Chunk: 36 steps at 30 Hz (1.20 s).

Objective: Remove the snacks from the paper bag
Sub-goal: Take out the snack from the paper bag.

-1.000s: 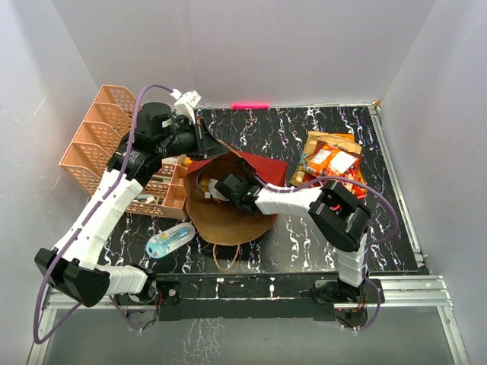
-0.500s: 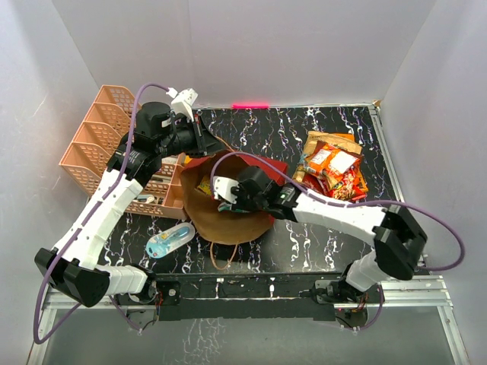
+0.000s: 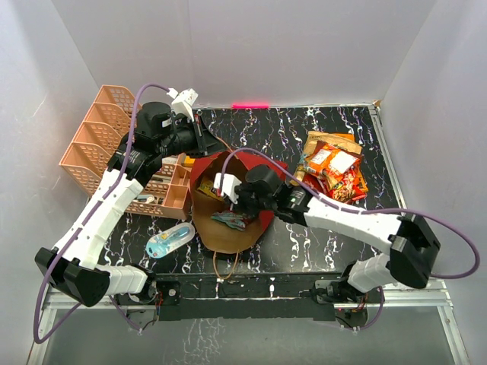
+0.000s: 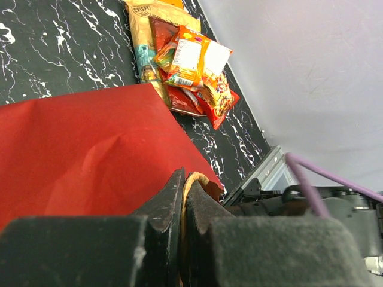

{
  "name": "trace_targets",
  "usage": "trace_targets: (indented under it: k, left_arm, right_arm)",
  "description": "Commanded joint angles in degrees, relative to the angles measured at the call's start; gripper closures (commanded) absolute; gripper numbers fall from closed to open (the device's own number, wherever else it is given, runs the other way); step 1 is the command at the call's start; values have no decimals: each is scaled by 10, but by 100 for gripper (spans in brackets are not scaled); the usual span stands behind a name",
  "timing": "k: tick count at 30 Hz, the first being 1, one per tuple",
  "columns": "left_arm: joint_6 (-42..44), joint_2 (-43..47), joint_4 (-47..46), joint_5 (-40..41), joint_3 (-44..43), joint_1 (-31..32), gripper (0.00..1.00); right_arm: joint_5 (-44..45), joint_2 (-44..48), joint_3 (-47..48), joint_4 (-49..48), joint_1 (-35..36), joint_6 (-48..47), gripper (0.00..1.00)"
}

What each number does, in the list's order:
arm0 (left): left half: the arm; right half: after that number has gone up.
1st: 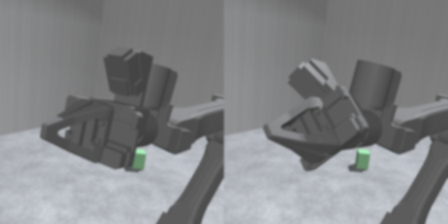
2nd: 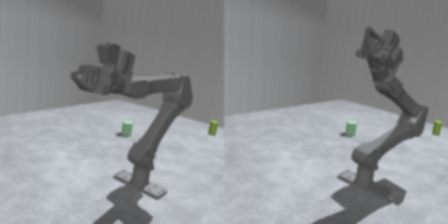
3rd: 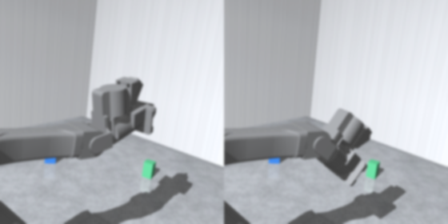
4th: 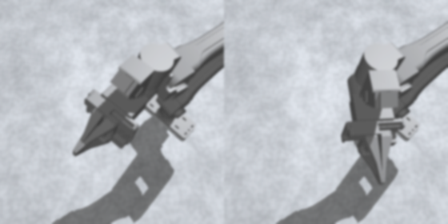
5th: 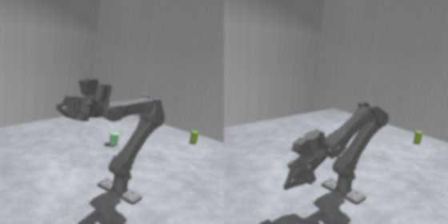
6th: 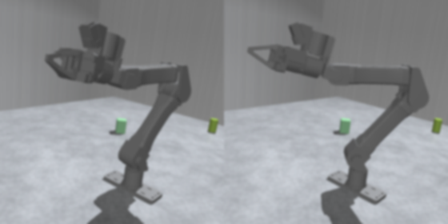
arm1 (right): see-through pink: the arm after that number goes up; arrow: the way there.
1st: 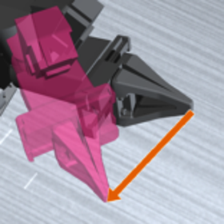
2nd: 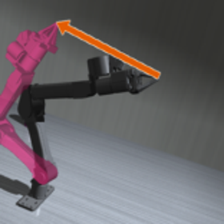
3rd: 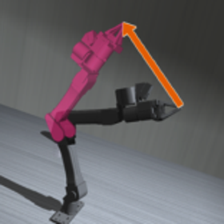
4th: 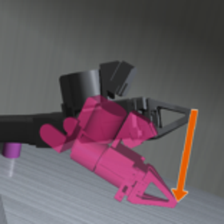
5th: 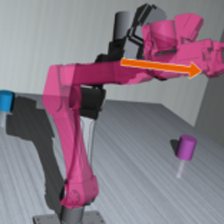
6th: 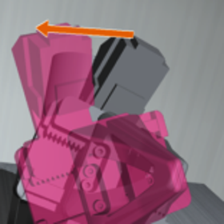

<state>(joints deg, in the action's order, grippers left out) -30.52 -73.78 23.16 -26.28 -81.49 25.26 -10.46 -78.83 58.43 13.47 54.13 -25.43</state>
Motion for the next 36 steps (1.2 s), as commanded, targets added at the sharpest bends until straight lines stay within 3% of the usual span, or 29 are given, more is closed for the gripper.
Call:
trace_targets:
  k: [1,6,8,15,22,25,32,36]
  left_arm:
    - [-5,6,-11,-14,0,-2,100]
    - [-4,6,-10,-18,-2,-2,100]
    - [-4,6,-10,-18,-1,-2,100]
    - [-1,10,-8,-21,1,-2,100]
    - [-2,13,-8,-21,1,-2,100]
    - [-2,14,-7,-20,2,-2,100]
    - [3,15,2,-9,-4,-2,100]
    - [-1,10,18,19,-24,-2,100]
  right_arm:
    - [27,-40,40,30,30,8,86]
    - [126,-69,14,-5,85,28,43]
    - [180,-86,12,-15,109,44,34]
    - [273,-139,1,-32,119,80,17]
    - [348,-186,1,-64,119,62,15]
    - [364,-207,4,-67,119,63,22]
    - [365,-196,12,-60,119,63,74]
    - [319,-145,6,-53,118,57,92]
